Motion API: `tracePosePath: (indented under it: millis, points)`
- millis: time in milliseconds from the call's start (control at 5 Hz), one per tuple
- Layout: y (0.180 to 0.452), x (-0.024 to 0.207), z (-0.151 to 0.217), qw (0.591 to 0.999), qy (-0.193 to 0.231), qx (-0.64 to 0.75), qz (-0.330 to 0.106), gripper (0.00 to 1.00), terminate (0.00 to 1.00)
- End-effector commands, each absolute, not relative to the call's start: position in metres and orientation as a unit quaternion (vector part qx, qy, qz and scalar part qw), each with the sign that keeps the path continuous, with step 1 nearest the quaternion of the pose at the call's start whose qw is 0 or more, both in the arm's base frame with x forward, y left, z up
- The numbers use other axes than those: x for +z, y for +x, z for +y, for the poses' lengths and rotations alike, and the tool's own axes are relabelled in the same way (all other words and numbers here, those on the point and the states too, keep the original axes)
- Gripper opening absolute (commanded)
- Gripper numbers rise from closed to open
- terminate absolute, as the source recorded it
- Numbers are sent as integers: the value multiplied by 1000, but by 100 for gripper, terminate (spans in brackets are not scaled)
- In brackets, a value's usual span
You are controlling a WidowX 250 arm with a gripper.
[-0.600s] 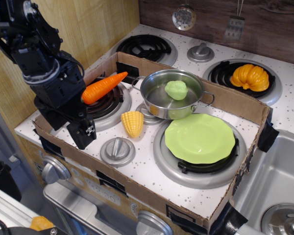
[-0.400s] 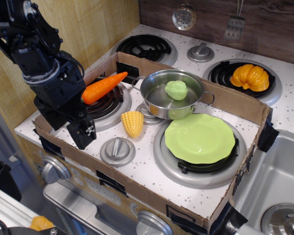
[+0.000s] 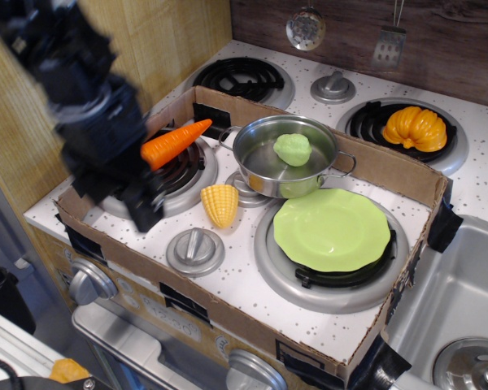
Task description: Take broccoli out of pan
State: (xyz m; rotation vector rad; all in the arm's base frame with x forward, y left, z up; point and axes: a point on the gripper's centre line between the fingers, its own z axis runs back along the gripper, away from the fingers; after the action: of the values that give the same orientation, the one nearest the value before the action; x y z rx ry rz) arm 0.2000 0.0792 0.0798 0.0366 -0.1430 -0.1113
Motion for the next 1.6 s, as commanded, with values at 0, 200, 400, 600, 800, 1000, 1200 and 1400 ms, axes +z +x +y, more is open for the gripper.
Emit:
tracePosePath:
  millis: [0,200,400,600,800,1000,1200,1400]
  points:
    - [235,111,60,994,46,-64,-81,100,0]
    - [251,110,49,994,33,-73,-75,100,0]
    - [267,108,42,993,27,-85,-72,100,0]
    - [283,111,38,992,33,-102,-71,100,0]
    - [296,113,33,991,34,-111,-73,100,0]
    - [304,112,31,990,33,-116,-68,100,0]
    - [315,98,29,988,33,-124,-87,100,0]
    - [329,82,30,984,27,-136,-112,100,0]
